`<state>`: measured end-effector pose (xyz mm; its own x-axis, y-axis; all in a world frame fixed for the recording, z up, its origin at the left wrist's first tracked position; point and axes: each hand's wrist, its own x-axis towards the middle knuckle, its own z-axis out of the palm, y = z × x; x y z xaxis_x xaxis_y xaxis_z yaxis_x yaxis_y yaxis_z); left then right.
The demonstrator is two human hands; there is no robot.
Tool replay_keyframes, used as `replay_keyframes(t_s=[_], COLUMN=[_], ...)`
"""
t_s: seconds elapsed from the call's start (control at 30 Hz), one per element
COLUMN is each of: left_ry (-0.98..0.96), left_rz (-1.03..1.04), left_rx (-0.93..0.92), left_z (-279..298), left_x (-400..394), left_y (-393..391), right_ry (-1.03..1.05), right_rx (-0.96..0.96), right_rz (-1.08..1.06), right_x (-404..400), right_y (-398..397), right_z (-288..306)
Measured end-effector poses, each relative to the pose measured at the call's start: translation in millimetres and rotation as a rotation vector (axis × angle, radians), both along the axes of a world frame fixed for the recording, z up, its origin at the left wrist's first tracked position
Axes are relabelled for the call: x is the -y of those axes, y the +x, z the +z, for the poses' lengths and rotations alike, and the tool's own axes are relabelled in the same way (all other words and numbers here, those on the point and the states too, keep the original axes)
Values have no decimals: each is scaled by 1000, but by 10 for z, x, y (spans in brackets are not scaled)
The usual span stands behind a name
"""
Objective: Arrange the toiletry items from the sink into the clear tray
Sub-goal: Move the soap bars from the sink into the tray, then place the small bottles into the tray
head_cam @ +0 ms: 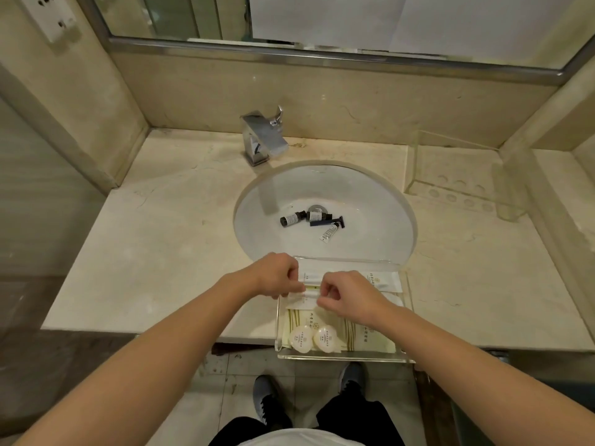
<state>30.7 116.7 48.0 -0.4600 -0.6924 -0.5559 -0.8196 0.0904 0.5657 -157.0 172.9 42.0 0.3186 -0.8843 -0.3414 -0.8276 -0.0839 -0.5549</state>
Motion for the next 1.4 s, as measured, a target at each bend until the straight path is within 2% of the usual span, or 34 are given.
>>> replay_keyframes(t_s=[0.37, 0.6, 0.77, 0.9, 1.0, 1.1, 1.27, 1.4], left_ry=[-82, -21, 65, 255, 368, 471, 583, 633], left_rz=[326, 471, 558, 671, 829, 996, 1249, 1343], left_rx=[-97, -126, -143, -153, -213, -292, -484, -598], left_z=[-38, -193, -365, -526, -672, -844, -1071, -1262], left_x=[471, 768, 979, 1129, 1234, 1336, 1548, 1722], left_y=[67, 68, 6, -39, -77, -114, -224, -297], right_ry=[-72, -3, 150, 376, 554, 680, 741, 741], right_rx=[-6, -1, -3, 139, 243, 448, 730, 890], right_rz=[-192, -334, -397, -522, -612, -741, -921, -992], right_x=[613, 996, 1264, 1444, 1556, 1690, 2057, 2331], right_y=[-193, -298, -338, -338, -307, -288, -217, -142], right_z=[3, -207, -430, -646, -763, -874, -1159, -1296])
